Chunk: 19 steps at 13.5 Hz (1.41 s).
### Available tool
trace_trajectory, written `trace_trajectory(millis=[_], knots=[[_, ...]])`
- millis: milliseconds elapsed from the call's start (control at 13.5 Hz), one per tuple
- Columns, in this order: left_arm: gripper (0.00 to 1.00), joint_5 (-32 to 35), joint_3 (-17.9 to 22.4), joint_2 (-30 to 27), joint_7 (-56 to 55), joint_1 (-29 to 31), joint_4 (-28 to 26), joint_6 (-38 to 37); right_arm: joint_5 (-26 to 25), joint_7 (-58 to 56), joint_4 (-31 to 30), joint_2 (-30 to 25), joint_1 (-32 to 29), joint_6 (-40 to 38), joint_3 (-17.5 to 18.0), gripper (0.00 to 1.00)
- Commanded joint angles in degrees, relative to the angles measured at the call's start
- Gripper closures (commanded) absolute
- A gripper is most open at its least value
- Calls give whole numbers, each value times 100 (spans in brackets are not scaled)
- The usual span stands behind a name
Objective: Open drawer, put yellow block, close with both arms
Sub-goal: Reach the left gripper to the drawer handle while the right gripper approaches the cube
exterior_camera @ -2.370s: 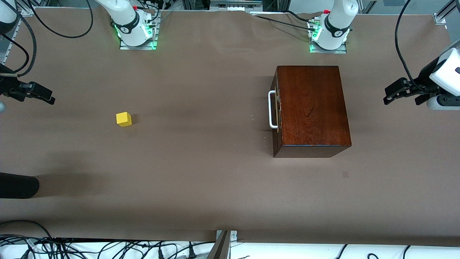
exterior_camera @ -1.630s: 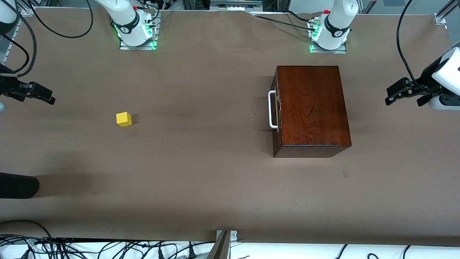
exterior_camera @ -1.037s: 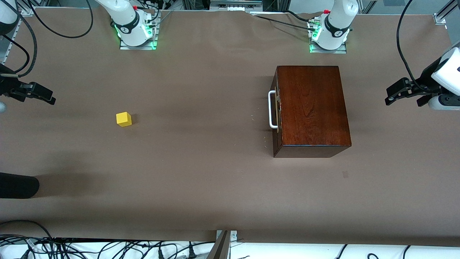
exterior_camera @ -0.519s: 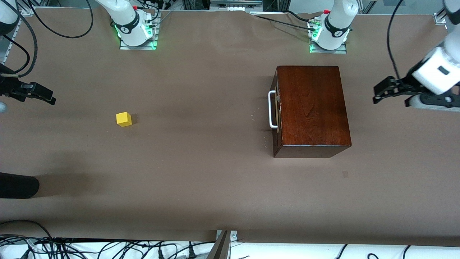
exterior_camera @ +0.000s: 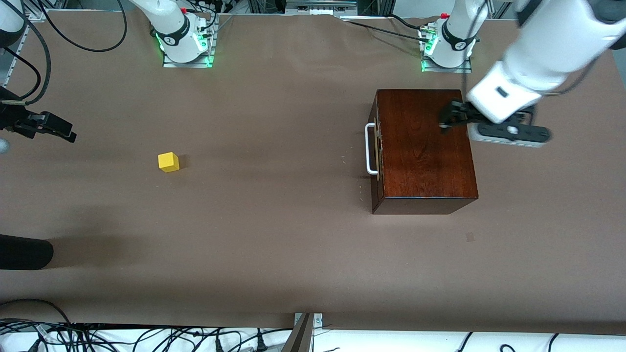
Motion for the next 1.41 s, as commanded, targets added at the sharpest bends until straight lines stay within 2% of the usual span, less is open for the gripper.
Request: trace_trajectory(millis=[0, 148, 296, 667, 963, 1333], knots=[[0, 165, -28, 315, -1191, -801, 166, -36, 72, 77, 44, -10, -73, -28, 64, 0], [0, 700, -316, 473, -1922, -1172, 122, -18, 72, 68, 44, -10, -73, -28, 73, 0], [0, 755, -528, 701, -2354, -1278, 131, 8, 72, 77, 44, -10, -73, -28, 73, 0], [0, 763, -538, 1405, -2716, -1665, 43, 517, 72, 68, 44, -1, -73, -37, 73, 0], [0, 992, -547, 1476, -2708, -1692, -720, 1456, 72, 77, 44, -1, -64, -55, 73, 0], [0, 1501, -547, 1599, -2611, -1675, -1231, 1967, 63, 42, -148, 8, -11, -11, 108, 0]])
